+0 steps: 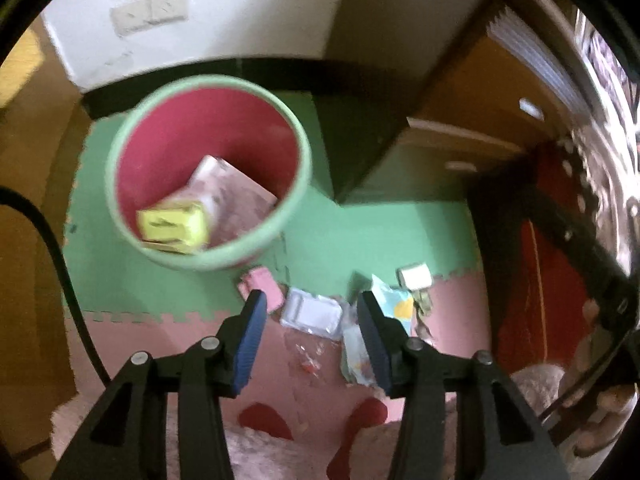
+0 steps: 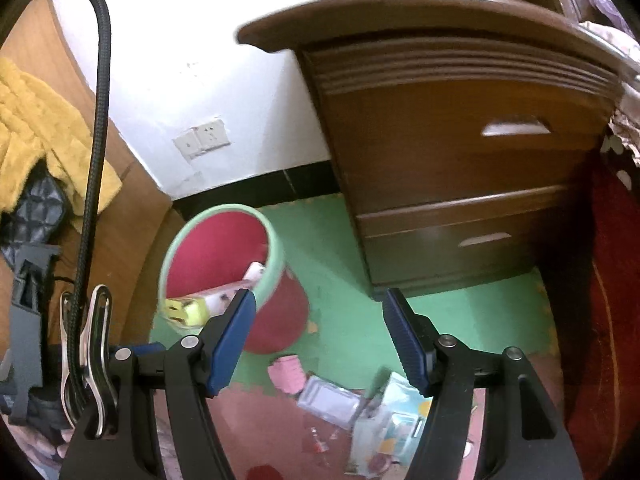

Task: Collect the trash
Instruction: 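Release the bucket rim and raise both tools away from the bucket, then move both open tools down toward the white plastic tray on the floor mat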

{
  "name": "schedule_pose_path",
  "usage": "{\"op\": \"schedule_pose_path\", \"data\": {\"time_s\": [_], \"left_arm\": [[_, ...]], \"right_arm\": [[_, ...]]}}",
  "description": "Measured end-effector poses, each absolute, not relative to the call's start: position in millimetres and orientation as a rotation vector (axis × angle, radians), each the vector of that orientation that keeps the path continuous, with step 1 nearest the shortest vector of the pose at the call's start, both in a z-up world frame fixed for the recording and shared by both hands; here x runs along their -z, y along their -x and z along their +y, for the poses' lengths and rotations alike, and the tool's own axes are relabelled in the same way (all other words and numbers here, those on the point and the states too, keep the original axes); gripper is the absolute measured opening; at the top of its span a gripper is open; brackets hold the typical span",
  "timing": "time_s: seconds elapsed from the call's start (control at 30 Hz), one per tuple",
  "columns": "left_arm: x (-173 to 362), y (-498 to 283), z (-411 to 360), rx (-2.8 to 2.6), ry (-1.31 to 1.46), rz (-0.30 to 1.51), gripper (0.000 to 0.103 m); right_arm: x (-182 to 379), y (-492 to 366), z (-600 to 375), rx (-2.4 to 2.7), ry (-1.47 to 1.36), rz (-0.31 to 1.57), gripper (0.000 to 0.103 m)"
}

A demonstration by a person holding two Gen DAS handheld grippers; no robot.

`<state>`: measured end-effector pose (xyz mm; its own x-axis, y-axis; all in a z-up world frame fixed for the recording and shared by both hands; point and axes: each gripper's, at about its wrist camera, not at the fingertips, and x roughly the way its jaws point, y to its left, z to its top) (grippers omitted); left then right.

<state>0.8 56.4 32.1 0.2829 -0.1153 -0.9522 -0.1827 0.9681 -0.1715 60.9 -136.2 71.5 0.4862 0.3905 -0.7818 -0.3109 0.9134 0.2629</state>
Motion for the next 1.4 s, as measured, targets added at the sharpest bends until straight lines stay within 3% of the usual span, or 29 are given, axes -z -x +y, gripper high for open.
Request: {"op": "schedule_pose_path", "data": {"time_s": [0.67,1.03,1.4], "left_arm": [[100,-51,-14,0.105,0.093,1.526,0.049],[118,-70,-64,0.198,0.028,1.543,0.049],[124,-54,-52,0.129,0.025,1.534,0.049]], "right_arm": [[11,-97,-195,-0.241,-0.197,1.233,0.068],[9,-79,-230,-0.099,-0.225,1.217,0.068],[40,-80,-242,-0.15,-0.306,1.22,0.068]]}}
